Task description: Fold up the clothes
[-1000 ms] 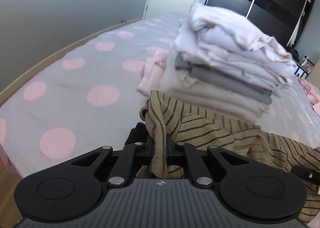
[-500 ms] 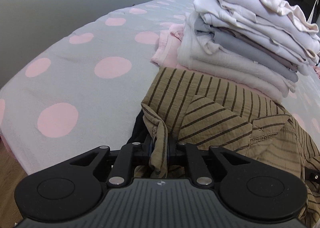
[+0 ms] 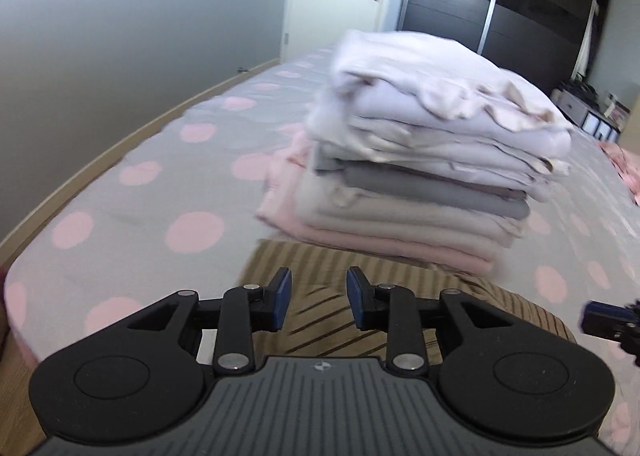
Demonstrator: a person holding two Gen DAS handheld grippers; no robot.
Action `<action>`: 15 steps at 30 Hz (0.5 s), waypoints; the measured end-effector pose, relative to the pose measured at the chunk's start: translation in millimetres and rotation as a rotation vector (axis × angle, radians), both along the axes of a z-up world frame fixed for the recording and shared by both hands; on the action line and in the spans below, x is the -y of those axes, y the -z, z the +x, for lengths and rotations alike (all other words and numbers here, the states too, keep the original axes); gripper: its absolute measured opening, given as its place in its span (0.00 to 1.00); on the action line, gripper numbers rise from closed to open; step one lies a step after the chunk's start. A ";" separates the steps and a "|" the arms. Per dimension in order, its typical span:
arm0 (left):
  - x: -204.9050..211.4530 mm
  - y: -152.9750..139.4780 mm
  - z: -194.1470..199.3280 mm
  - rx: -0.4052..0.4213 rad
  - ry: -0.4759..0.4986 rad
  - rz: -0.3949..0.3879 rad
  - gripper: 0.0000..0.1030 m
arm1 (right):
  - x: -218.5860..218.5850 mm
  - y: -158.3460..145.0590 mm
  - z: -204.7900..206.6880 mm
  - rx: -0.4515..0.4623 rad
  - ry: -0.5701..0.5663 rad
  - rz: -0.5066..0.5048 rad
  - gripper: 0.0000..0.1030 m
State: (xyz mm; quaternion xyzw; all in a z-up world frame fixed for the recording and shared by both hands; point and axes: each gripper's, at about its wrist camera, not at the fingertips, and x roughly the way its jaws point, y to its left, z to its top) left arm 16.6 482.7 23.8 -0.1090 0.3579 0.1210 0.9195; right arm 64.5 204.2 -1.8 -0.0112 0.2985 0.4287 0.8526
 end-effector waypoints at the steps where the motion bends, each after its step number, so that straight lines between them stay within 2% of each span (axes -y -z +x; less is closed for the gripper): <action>1: 4.4 4.7 7.1 -0.008 0.012 -0.001 0.26 | -12.3 0.4 0.4 0.012 -0.021 -0.008 0.20; 4: 5.1 27.2 22.4 -0.043 0.002 0.000 0.26 | -46.9 12.0 6.6 0.002 -0.028 -0.056 0.20; 10: -18.9 74.1 25.7 -0.115 -0.050 -0.064 0.29 | -94.7 53.5 15.3 -0.016 -0.073 -0.159 0.20; 15: -28.4 88.9 25.2 -0.113 -0.065 -0.089 0.32 | -110.0 66.4 18.8 0.041 -0.125 -0.224 0.19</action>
